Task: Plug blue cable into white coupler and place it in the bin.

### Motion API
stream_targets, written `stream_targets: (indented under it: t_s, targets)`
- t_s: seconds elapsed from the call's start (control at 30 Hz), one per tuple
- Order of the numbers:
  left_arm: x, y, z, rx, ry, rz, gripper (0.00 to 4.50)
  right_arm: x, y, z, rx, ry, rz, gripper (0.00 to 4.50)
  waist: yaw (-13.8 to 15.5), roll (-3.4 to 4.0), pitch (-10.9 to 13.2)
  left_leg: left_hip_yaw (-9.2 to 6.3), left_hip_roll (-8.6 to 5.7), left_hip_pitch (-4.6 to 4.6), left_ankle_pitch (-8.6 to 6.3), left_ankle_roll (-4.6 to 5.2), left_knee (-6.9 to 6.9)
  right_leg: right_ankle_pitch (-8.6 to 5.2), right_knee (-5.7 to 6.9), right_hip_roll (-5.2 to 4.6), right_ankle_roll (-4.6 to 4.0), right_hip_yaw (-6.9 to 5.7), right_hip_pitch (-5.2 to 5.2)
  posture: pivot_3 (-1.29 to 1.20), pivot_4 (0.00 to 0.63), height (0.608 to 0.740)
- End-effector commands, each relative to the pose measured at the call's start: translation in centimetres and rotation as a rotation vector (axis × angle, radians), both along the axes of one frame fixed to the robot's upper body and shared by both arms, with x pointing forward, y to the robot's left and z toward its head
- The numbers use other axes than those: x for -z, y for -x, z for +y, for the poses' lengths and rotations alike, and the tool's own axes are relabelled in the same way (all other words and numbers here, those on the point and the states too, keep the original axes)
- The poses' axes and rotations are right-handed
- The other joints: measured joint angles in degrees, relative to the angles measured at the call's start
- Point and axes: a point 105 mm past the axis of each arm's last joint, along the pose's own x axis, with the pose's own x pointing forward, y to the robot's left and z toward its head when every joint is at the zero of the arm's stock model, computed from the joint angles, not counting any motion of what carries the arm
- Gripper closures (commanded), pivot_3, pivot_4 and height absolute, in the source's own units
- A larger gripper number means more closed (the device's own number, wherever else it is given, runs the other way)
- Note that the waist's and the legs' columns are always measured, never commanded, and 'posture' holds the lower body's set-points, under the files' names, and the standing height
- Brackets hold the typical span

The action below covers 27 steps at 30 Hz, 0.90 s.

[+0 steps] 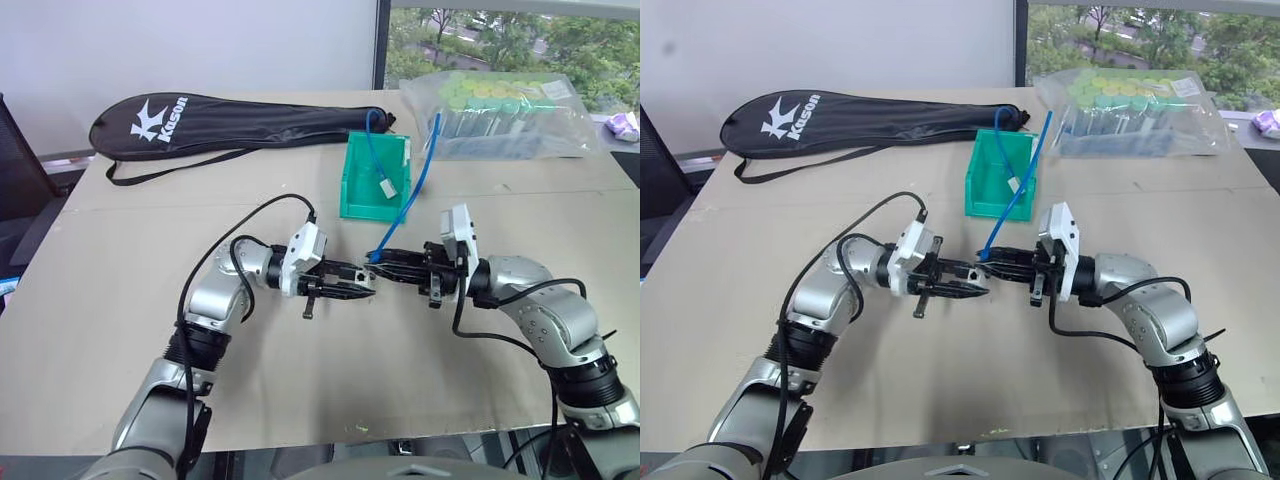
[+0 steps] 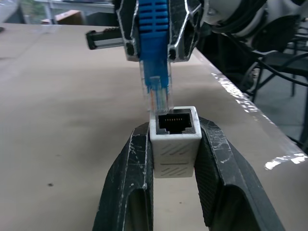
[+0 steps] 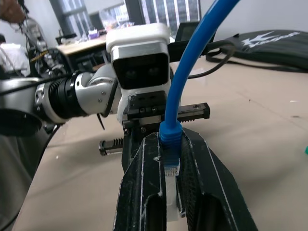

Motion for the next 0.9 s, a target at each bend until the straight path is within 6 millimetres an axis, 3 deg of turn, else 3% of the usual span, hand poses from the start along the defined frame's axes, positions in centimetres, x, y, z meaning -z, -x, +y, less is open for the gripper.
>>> stream_targets:
  t_s: [0.03, 0.77, 0.9]
  targets:
    - [-0.8, -0.1, -0.3, 0.028, 0.009, -0.044, 3.92, 0.3, 0.1, 0.1, -0.018, 0.03, -0.038, 4.5, 0.0, 0.0, 0.0, 0.0, 0.0, 0.0, 0.0, 0.0, 0.0, 0.0, 0.0, 0.0, 0.0, 0.0, 0.0, 0.0, 0.15, 0.74]
    - [-0.1, -0.7, -0.9, 0.014, -0.012, -0.028, 3.92, 2.2, 0.2, 1.1, -0.089, 0.155, -0.117, 4.5, 0.1, 0.0, 0.0, 0.0, 0.0, 0.0, 0.0, 0.0, 0.03, 0.01, 0.0, -0.01, 0.01, -0.01, 0.0, 0.0, 0.15, 0.74]
    - [0.0, -0.8, -1.0, 0.011, -0.011, -0.028, 3.92, 3.6, -0.2, 0.4, -0.068, 0.24, -0.119, 4.5, 0.1, 0.0, 0.0, 0.0, 0.0, 0.0, 0.0, 0.0, 0.03, 0.01, 0.01, -0.01, 0.01, -0.01, 0.0, 0.0, 0.15, 0.74]
